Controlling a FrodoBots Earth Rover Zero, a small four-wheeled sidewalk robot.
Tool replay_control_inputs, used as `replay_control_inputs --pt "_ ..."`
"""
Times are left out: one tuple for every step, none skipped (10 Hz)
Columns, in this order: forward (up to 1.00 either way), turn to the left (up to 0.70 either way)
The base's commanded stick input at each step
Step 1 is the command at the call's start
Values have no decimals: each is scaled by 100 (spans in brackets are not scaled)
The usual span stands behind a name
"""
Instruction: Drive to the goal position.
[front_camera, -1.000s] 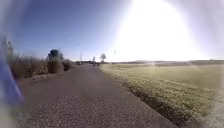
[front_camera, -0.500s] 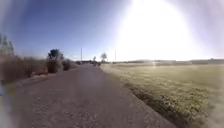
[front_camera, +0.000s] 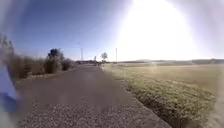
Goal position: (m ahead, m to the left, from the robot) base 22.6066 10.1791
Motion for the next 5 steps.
replay_control_inputs --pt "70 35" --pt "70 35" --pt "70 9" --pt "70 2" --pt "70 0"
